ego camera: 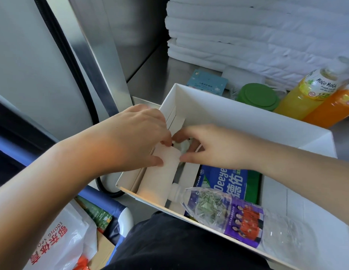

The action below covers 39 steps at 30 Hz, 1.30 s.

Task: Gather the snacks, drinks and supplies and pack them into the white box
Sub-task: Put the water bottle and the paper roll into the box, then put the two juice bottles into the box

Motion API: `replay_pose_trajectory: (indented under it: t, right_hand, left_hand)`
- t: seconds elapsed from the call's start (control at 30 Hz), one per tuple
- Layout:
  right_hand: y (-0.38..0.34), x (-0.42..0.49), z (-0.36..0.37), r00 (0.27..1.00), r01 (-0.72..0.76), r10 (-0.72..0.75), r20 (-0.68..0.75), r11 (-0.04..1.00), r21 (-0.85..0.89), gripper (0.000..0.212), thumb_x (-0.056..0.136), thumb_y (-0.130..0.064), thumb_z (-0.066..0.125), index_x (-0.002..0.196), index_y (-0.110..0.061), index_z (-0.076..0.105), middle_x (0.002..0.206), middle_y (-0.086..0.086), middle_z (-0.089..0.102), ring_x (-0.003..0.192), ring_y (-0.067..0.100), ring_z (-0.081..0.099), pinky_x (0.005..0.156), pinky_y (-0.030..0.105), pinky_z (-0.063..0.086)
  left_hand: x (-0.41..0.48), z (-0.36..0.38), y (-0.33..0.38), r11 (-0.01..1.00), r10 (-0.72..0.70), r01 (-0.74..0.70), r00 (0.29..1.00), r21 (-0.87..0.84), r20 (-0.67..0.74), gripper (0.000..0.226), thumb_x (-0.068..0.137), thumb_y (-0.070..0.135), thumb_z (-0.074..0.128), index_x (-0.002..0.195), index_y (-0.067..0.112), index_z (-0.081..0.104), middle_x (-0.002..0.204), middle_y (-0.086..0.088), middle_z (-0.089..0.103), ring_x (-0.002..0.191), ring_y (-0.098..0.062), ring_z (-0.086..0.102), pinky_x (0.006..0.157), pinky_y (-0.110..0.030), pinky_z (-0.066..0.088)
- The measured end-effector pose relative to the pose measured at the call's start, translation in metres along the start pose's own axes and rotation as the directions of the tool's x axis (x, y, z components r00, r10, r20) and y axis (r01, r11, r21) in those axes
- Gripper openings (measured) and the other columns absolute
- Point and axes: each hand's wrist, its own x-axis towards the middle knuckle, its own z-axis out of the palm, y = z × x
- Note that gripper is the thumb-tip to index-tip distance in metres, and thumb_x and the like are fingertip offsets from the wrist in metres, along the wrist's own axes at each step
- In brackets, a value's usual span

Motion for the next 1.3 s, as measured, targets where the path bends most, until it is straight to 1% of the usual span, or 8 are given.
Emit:
replay_pose_trajectory:
  t: [0.17, 0.27, 0.4, 0.67, 0.87, 1.0, 1.13, 1.3]
  right_hand:
    - [0.012, -0.029, -0.047, 0.979, -0.057, 0.045, -0.197, 0.997, -0.056, 0.033, 0.082, -0.046, 0.056, 0.114, -0.039, 0.058, 0.095, -0.032, 0.054, 0.095, -0.017, 0.050, 0.077, 0.005, 0.041]
    - [0.023, -0.051, -0.064, 0.923, -0.098, 0.043, -0.383, 0.987, -0.126, 0.034, 0.081, -0.044, 0.051, 0.114, -0.037, 0.058, 0.099, -0.026, 0.057, 0.097, -0.011, 0.051, 0.075, 0.008, 0.043]
    - [0.048, -0.078, -0.077, 0.767, -0.193, 0.001, -0.642, 0.954, -0.229, 0.027, 0.088, -0.026, 0.056, 0.114, -0.022, 0.061, 0.112, -0.009, 0.059, 0.100, 0.008, 0.055, 0.083, 0.021, 0.043]
    - [0.105, -0.117, -0.096, 0.481, -0.534, 0.189, -0.856, 0.837, -0.116, 0.044, 0.087, -0.021, 0.059, 0.130, -0.014, 0.052, 0.140, 0.004, 0.043, 0.130, 0.023, 0.033, 0.107, 0.030, 0.027]
    - [0.129, -0.113, -0.089, 0.537, -0.594, 0.314, -0.783, 0.800, -0.086, 0.059, 0.092, -0.025, 0.054, 0.145, -0.016, 0.030, 0.148, 0.007, 0.036, 0.136, 0.027, 0.031, 0.109, 0.043, 0.031]
    - [0.134, -0.104, -0.089, 0.481, -0.544, 0.296, -0.825, 0.839, -0.016, 0.055, 0.088, -0.025, 0.062, 0.135, -0.014, 0.036, 0.126, 0.012, 0.055, 0.111, 0.030, 0.054, 0.091, 0.045, 0.047]
    - [0.139, -0.093, -0.085, 0.493, -0.525, 0.272, -0.826, 0.851, -0.033, 0.068, 0.078, -0.021, 0.074, 0.131, -0.017, 0.031, 0.112, 0.012, 0.058, 0.096, 0.027, 0.058, 0.068, 0.029, 0.040]
    - [0.144, -0.091, -0.080, 0.468, -0.477, 0.206, -0.860, 0.878, -0.049, 0.073, 0.071, -0.015, 0.080, 0.129, -0.017, 0.037, 0.120, 0.009, 0.056, 0.106, 0.025, 0.053, 0.077, 0.016, 0.028]
  left_hand:
    - [0.010, -0.012, 0.009, 0.991, -0.040, 0.010, 0.973, -0.132, -0.228, 0.055, 0.082, 0.054, 0.038, 0.130, 0.029, 0.049, 0.132, 0.009, 0.049, 0.125, -0.008, 0.034, 0.106, -0.021, 0.017]
    - [0.028, -0.017, 0.014, 0.993, -0.043, 0.010, 0.957, -0.117, -0.288, 0.063, 0.085, 0.052, 0.039, 0.141, 0.025, 0.035, 0.144, 0.006, 0.039, 0.132, -0.010, 0.027, 0.106, -0.019, 0.008]
    - [0.059, -0.015, 0.016, 0.991, -0.037, 0.002, 0.963, -0.130, -0.266, 0.073, 0.085, 0.057, 0.031, 0.148, 0.030, 0.008, 0.155, 0.008, 0.015, 0.141, -0.011, 0.013, 0.108, -0.022, 0.002]
    - [0.102, -0.007, 0.018, 0.986, 0.021, -0.045, 0.988, -0.163, -0.150, 0.063, 0.091, 0.054, 0.019, 0.147, 0.026, 0.019, 0.150, 0.005, 0.029, 0.137, -0.013, 0.024, 0.111, -0.026, 0.014]
    - [0.106, 0.006, 0.009, 0.990, 0.056, -0.068, 0.993, -0.121, -0.102, 0.072, 0.082, 0.063, 0.003, 0.147, 0.033, 0.010, 0.151, 0.009, 0.025, 0.138, -0.010, 0.018, 0.112, -0.029, 0.010]
    - [0.106, 0.011, 0.006, 0.991, 0.067, -0.081, 0.989, -0.108, -0.129, 0.068, 0.087, 0.064, 0.006, 0.148, 0.032, 0.010, 0.150, 0.009, 0.028, 0.137, -0.011, 0.019, 0.111, -0.029, 0.010]
    - [0.106, 0.014, 0.005, 0.989, 0.073, -0.090, 0.987, -0.114, -0.146, 0.070, 0.085, 0.063, 0.015, 0.148, 0.032, 0.012, 0.148, 0.007, 0.030, 0.136, -0.013, 0.021, 0.110, -0.028, 0.009]
    - [0.106, 0.014, 0.005, 0.989, 0.073, -0.091, 0.985, -0.118, -0.153, 0.068, 0.087, 0.061, 0.024, 0.148, 0.033, 0.012, 0.149, 0.007, 0.030, 0.136, -0.014, 0.022, 0.111, -0.030, 0.010]
